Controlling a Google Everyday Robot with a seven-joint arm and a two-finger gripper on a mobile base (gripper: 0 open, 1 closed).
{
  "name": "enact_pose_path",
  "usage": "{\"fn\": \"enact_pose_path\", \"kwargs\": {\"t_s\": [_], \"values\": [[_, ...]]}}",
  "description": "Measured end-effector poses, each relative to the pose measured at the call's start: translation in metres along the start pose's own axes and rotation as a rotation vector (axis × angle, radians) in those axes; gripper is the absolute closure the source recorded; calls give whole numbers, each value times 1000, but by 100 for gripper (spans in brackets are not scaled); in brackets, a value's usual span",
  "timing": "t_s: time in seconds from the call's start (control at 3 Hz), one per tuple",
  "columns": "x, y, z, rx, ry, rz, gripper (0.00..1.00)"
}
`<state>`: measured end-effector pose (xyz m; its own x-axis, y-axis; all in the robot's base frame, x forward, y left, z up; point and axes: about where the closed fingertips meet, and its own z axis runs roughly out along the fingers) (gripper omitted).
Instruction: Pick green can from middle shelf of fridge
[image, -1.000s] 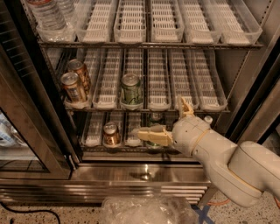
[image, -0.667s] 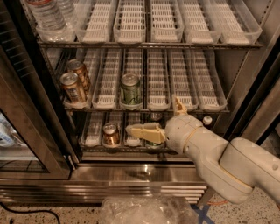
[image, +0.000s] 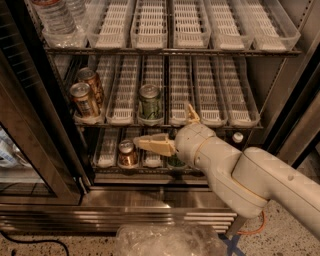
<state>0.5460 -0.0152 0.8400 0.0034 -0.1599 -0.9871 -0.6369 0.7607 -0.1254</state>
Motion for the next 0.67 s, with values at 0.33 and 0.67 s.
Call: {"fn": "enact_pose_path", "kwargs": {"t_s": [0.33, 0.67], "values": [[0, 0, 0, 0, 0, 0, 19], [0, 0, 0, 0, 0, 0, 42]]}}
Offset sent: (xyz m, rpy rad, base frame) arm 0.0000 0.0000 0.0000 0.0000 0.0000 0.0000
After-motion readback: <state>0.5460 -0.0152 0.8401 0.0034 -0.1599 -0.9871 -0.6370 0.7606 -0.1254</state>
